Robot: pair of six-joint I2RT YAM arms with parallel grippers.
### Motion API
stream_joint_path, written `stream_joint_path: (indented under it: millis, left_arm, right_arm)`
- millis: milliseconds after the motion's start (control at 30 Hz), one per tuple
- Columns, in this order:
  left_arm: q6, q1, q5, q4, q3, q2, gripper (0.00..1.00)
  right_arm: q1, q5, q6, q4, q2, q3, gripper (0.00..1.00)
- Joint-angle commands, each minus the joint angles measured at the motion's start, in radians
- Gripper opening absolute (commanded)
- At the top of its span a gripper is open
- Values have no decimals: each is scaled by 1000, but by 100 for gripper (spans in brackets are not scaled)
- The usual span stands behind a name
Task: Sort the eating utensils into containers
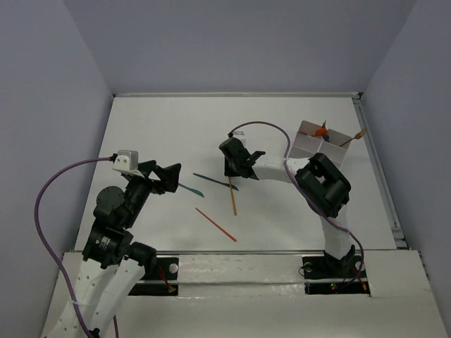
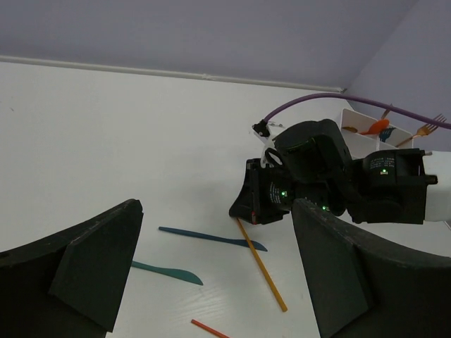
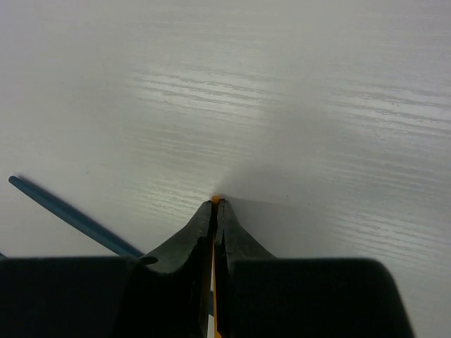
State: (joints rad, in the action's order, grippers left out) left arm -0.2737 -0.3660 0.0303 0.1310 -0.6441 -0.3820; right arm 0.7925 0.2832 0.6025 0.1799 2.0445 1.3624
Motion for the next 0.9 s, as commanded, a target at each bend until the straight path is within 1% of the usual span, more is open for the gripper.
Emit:
stream_joint_path:
  millis: [0, 100, 233, 267, 367, 400, 433, 467, 500, 533, 567, 600, 633, 733, 800, 833, 867]
  left_arm:
    - [2, 4, 11, -56, -37, 9, 99]
    - [2, 4, 11, -56, -37, 9, 99]
    - [2, 4, 8, -53, -37, 11, 99]
    - [2, 4, 8, -53, -37, 12, 99]
    - [4, 4, 8, -51, -37, 14, 99]
    - [4, 4, 7, -51, -37, 15, 99]
    - [4, 4, 6, -51, -37, 15, 99]
    - [4, 4, 6, -51, -37, 15, 99]
    - [4, 4, 8, -51, -37, 17, 99]
    - [4, 4, 8, -51, -37, 15, 99]
    - [4, 4, 8, -51, -37, 17, 99]
    - [4, 4, 7, -53, -37, 17, 99]
    - [4, 4, 8, -53, -37, 15, 99]
    - [5, 4, 6, -53, -37, 12, 99]
    - [5, 4, 6, -53, -37, 8, 99]
    - [5, 4, 6, -54, -37, 8, 99]
    - [4, 4, 6, -53, -37, 6, 99]
  right_arm:
    - [13, 33, 10, -6, -32, 32, 7]
    - [4, 43, 8, -80, -130, -6, 7]
    - [-22, 123, -21, -169, -257, -80, 7]
    - [-32, 166, -44, -230, -332, -129, 7]
    - [-91, 275, -111, -319, -486, -238, 7]
    - [-134, 296, -131, -347, -522, -267, 7]
    - [-156, 345, -182, -420, -561, -298, 7]
    - [-179, 376, -211, -460, -629, -362, 7]
    - [-234, 401, -236, -496, -658, -387, 7]
    - [-261, 422, -254, -526, -685, -411, 7]
    - [-292, 447, -301, -627, -710, -442, 7]
    - [-321, 450, -323, -678, -749, -494, 7]
    - [-347, 453, -340, -712, -764, -509, 7]
    - [-427, 499, -478, -912, -765, -546, 7]
    - [-437, 508, -545, -1003, -745, -551, 7]
    - [-446, 514, -611, -1046, -721, -554, 7]
    - [-446, 514, -650, -1122, -706, -556, 7]
